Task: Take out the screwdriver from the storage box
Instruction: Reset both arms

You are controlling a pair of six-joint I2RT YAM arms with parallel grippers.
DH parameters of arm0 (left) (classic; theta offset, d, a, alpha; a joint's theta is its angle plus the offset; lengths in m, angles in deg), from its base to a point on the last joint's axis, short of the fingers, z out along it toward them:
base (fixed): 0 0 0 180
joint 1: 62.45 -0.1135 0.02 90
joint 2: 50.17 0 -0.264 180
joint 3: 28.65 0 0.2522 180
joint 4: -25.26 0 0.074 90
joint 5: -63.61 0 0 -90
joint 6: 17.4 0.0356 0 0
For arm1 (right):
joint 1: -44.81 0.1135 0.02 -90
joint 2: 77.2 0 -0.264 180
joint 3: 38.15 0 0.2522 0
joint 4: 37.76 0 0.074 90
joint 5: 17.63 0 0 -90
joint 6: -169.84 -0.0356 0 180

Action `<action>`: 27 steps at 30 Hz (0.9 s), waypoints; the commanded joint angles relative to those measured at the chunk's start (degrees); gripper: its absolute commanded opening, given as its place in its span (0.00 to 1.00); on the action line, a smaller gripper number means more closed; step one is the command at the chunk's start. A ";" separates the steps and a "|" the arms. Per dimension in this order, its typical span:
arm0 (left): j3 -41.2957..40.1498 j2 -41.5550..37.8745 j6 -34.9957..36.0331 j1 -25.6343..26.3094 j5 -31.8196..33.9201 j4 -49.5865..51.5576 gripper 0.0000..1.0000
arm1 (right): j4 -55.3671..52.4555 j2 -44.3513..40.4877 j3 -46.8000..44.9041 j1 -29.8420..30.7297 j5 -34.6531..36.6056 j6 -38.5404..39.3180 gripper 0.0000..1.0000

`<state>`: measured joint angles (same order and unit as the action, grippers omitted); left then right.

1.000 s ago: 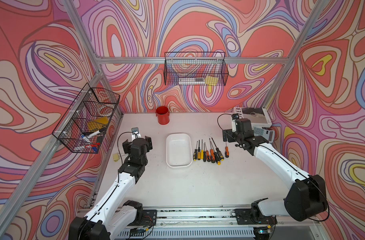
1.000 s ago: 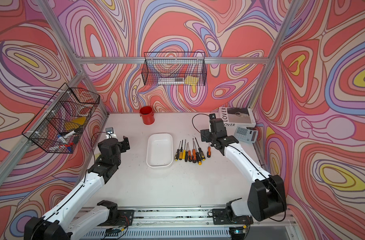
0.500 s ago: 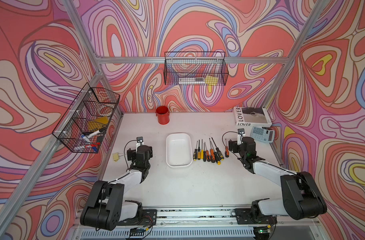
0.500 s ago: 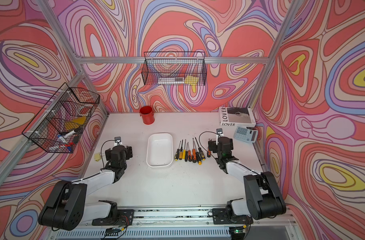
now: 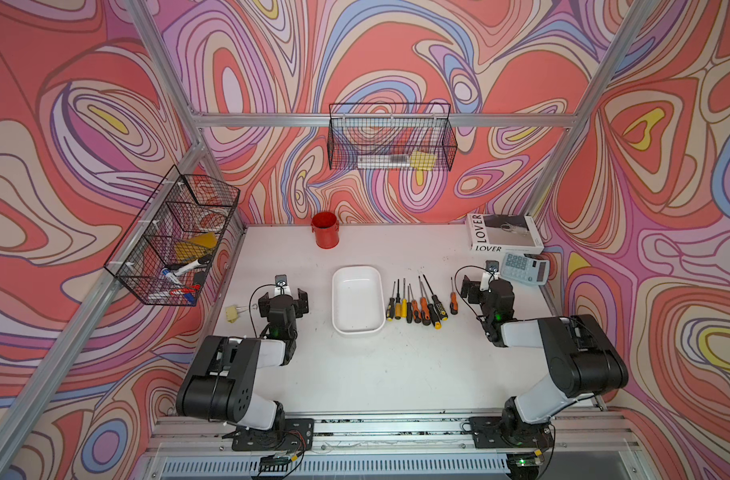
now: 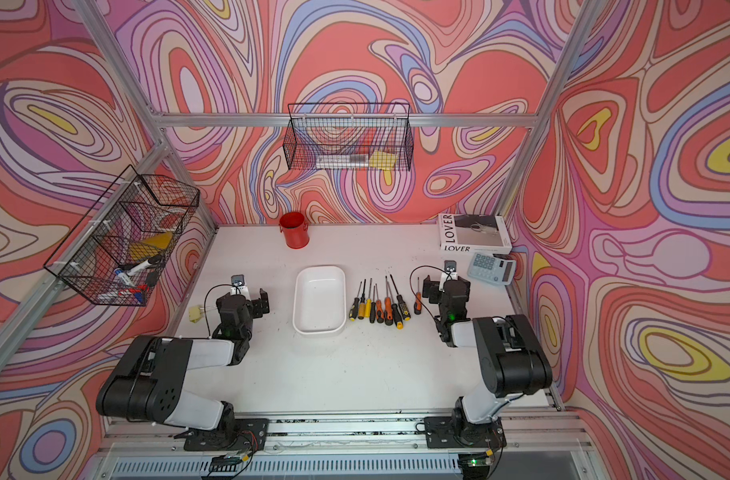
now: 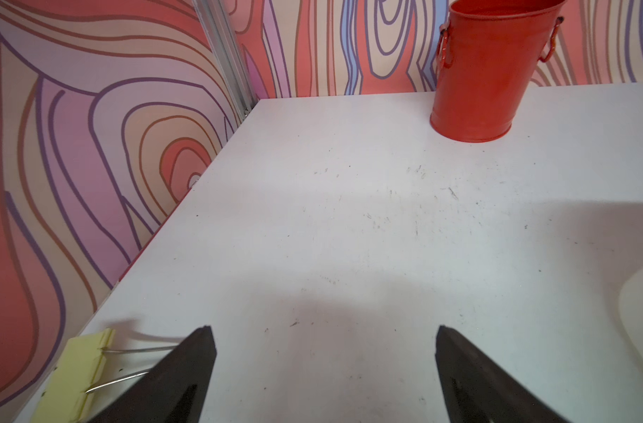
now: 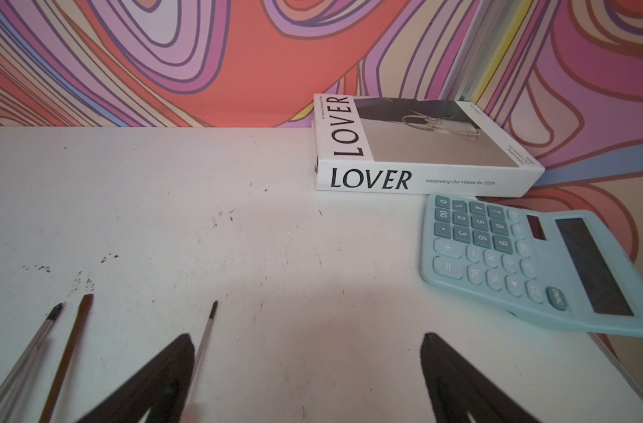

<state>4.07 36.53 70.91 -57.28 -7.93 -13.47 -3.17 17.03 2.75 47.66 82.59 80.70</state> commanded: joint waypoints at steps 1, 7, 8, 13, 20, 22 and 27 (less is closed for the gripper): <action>-0.70 2.02 1.17 -0.53 -3.46 -5.60 0.99 | 7.43 2.43 -1.43 -0.41 -1.15 -1.84 0.98; 2.21 1.65 -0.17 -1.48 -3.84 0.67 0.99 | 6.29 2.86 -0.68 -0.74 -0.19 -2.71 0.98; 1.72 2.45 0.36 -1.47 -3.78 -1.67 0.99 | 6.83 3.05 -0.77 -0.73 -0.10 -2.71 0.98; 1.50 1.93 0.05 -1.40 -3.67 -1.27 0.99 | 6.58 2.97 -0.68 -0.71 -0.20 -2.71 0.98; 1.79 1.90 0.19 -1.41 -3.89 -0.65 0.99 | 6.62 2.97 -0.66 -0.70 -0.17 -2.71 0.98; 1.87 1.88 0.12 -1.40 -3.92 -0.42 0.99 | 6.60 2.97 -0.68 -0.68 -0.13 -2.71 0.98; 1.87 1.81 0.20 -1.46 -3.95 -0.51 0.99 | 6.58 2.97 -0.71 -0.72 -0.14 -2.72 0.98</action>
<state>5.41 38.12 71.10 -58.41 -11.27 -13.27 2.56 19.74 1.76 47.18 82.26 78.62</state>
